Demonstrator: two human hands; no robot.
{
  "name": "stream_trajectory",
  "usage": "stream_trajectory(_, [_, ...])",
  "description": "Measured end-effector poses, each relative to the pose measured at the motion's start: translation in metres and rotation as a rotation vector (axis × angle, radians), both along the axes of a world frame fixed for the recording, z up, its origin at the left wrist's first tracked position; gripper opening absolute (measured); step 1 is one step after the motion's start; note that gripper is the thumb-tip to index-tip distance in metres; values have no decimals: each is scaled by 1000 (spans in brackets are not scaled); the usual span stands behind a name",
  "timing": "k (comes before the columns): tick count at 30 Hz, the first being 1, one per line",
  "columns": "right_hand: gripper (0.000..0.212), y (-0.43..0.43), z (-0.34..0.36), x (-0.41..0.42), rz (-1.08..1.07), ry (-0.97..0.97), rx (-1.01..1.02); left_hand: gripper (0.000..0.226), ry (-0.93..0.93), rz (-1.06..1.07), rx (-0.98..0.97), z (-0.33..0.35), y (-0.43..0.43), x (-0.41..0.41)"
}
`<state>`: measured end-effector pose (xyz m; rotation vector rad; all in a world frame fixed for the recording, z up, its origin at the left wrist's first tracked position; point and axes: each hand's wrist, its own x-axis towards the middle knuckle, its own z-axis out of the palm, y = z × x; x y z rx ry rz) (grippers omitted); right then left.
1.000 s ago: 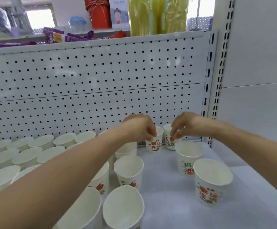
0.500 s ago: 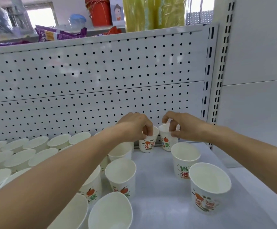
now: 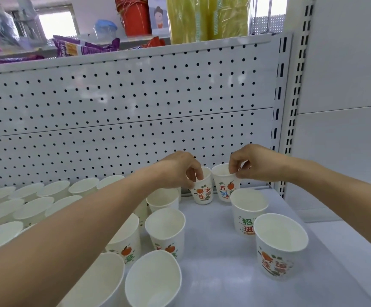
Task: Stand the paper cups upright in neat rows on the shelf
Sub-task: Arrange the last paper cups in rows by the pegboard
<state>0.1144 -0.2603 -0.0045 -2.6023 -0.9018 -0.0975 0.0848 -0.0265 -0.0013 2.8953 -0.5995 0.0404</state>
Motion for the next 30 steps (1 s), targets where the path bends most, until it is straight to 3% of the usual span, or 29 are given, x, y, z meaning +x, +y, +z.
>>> stream_trajectory(9, [16, 7, 32, -54, 95, 2, 322, 19, -144, 22, -141, 15, 24, -35])
stream_trajectory(13, [17, 23, 26, -77, 140, -93, 122, 9, -146, 79, -202, 18, 49, -72])
stream_trajectory(20, [12, 48, 7, -73, 75, 26, -197, 15, -104, 112, -90, 3, 61, -97])
stream_trajectory(27, [24, 56, 2, -59, 22, -9, -281, 15, -87, 123, -58, -2, 60, -87])
stream_trajectory(30, [34, 56, 15, -58, -4, 35, -156, 17, -89, 118, -80, -2, 62, -87])
